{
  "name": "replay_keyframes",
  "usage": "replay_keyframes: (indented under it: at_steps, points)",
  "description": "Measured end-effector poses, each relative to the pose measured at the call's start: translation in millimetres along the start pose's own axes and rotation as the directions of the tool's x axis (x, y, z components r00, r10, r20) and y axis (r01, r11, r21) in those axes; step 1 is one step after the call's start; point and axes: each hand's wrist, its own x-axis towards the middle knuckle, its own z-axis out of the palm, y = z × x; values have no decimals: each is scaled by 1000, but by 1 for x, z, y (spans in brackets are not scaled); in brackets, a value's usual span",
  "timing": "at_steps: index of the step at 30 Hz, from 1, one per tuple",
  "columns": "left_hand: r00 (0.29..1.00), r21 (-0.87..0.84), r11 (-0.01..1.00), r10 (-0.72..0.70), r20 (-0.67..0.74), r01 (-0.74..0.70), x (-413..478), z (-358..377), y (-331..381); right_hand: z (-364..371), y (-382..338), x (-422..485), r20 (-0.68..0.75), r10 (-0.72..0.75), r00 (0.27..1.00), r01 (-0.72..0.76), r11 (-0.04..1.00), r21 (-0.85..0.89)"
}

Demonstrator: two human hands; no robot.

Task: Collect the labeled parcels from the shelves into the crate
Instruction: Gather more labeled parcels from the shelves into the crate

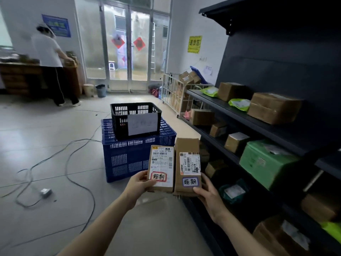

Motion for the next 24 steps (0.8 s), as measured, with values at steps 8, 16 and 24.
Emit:
replay_keyframes:
  at_steps: [8, 16, 24]
  points:
    - [998, 36, 999, -9, -60, 11, 122, -35, 12, 16, 4, 144, 43, 35, 998, -35, 999, 12]
    - [992, 53, 998, -10, -124, 16, 230, -67, 45, 36, -12, 278, 110, 75, 991, -74, 997, -17]
    - [987, 88, 995, -25, -160, 40, 328, -116, 73, 69, -21, 396, 168, 100, 981, -94, 995, -44]
